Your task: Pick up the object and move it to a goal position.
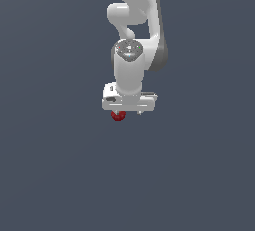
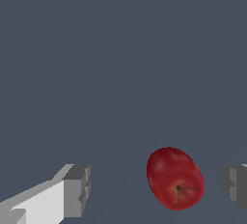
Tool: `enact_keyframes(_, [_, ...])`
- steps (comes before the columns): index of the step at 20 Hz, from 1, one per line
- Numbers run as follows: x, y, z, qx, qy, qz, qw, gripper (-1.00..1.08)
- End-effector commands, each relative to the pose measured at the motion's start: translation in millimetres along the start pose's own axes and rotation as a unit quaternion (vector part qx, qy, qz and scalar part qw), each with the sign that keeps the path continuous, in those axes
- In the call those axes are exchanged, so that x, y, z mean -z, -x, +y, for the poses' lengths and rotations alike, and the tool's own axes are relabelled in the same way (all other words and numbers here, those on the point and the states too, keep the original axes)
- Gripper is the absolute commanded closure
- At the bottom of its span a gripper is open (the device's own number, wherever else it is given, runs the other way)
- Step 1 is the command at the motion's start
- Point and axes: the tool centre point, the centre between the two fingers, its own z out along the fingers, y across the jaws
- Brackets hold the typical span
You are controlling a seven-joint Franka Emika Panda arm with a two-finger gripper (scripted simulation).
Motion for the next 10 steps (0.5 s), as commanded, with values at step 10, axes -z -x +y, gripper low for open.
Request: enact_keyframes(10, [16.5, -5.7, 3.3, -0.009, -0.006, 0.005, 0.9999, -0.92])
